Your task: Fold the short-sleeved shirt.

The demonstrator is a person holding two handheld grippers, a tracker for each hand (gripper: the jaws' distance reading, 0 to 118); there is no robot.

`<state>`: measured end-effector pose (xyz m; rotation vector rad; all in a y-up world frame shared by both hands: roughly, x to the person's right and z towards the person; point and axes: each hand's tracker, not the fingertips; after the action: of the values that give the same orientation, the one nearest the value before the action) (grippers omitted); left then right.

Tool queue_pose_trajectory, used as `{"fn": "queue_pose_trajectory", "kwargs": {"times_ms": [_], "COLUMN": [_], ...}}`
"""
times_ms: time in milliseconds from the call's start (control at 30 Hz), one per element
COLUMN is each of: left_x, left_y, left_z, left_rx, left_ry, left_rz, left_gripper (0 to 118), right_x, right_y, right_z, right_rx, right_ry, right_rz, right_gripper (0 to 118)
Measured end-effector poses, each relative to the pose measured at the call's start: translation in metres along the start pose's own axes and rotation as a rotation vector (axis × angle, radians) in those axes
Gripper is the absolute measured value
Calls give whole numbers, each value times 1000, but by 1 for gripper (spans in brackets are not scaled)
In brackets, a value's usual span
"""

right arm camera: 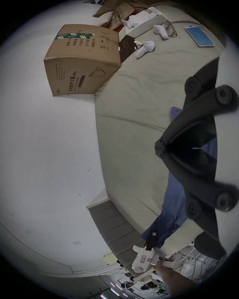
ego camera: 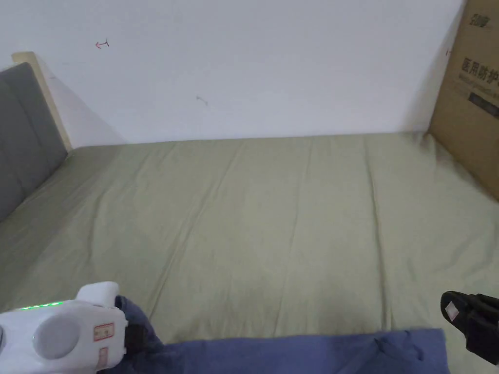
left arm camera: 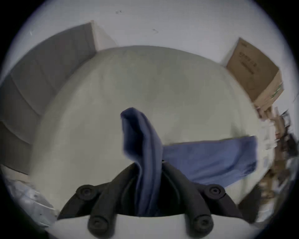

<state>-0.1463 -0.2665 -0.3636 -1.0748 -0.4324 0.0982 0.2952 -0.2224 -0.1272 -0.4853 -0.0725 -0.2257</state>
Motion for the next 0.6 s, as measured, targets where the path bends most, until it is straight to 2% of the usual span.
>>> {"fn": "queue_pose_trajectory", "kwargs": {"times_ms": [33, 100, 167, 233, 300, 367, 533, 600], "left_x": [15, 46, 77, 100, 111, 112, 103, 98], "left_y": [0, -1, -3, -6, -13, -18, -19, -17], "left_z": [-8, -28, -55, -84, -108, -122, -102, -82], "left_rx": [-35, -103, -170, -230, -226, -232, -231, -175], "left_ry": [-118, -245, -283, -268, -259, -308, -455, -424], "left_rz": [45, 65, 48, 16, 28, 73, 61, -11], "left_gripper": [6, 6, 7, 13, 42, 99, 99, 95], "right_x": [2, 4, 7, 9, 9, 11, 12, 12], "right_y": [-1, -2, -3, -5, -6, -7, -7, -5], "right_z": [2, 6, 9, 12, 15, 19, 25, 25], "right_rx": [3, 10, 10, 9, 7, 6, 10, 13], "right_ry": [0, -5, -6, -10, 1, 11, 11, 10], "right_rz": [0, 7, 14, 20, 17, 12, 21, 23], "right_gripper": [0, 0, 0, 0, 0, 0, 0, 0]}}
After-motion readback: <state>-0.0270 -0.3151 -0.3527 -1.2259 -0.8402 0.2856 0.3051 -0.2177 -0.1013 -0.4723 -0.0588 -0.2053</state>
